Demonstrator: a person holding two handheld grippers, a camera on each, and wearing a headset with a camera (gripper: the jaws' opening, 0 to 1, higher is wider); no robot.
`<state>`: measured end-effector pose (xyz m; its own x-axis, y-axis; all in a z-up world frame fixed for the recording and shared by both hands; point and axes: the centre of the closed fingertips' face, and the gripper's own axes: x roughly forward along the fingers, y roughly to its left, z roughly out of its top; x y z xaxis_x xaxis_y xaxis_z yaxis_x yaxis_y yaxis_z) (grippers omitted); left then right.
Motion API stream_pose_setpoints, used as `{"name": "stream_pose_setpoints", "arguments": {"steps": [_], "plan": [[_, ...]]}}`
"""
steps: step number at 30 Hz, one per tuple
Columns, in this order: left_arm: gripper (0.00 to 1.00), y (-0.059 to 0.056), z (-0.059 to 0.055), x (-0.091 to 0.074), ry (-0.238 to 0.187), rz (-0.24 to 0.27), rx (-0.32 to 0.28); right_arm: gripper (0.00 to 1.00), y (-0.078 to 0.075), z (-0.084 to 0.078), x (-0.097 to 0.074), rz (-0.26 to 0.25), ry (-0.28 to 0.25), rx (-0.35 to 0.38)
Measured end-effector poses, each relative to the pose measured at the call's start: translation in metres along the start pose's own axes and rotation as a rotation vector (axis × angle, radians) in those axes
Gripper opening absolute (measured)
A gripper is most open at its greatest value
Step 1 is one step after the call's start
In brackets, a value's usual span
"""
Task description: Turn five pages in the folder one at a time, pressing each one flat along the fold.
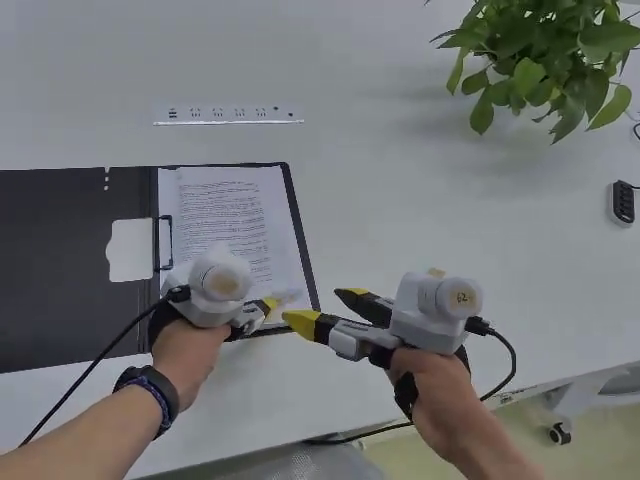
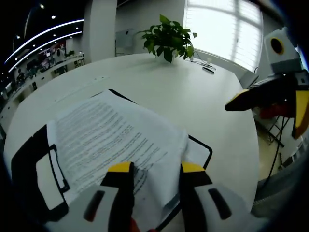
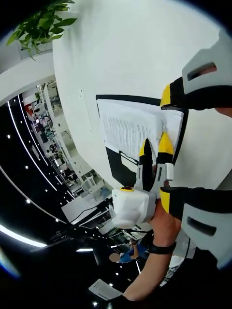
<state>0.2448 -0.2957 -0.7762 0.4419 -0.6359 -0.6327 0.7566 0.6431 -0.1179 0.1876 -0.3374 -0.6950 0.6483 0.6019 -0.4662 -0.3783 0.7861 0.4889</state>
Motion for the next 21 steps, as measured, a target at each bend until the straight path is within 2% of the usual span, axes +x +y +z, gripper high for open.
{"name": "stream_pose_setpoints", "arguments": {"steps": [4,7,9,14,21], "plan": [[0.35,-0.001,-0.001,0.0,-0.005,-0.003,-0.02,0.63,-0.012,-0.002,0.02,0.006,0.031,-0.003],[0.35,-0.002,-0.001,-0.002,-0.014,-0.001,-0.04,0.63,-0.021,0.002,0.033,0.005,0.026,0.027],[0.35,-0.002,-0.002,-0.001,-0.018,-0.001,-0.04,0.62,-0.022,0.004,0.041,0.004,0.028,0.031],[0.34,-0.002,-0.002,-0.003,-0.019,-0.002,-0.044,0.62,-0.026,0.004,0.054,0.012,0.034,0.061],[0.35,-0.003,-0.003,-0.004,-0.017,-0.007,-0.039,0.61,-0.032,0.005,0.063,0.021,0.029,0.105]]}}
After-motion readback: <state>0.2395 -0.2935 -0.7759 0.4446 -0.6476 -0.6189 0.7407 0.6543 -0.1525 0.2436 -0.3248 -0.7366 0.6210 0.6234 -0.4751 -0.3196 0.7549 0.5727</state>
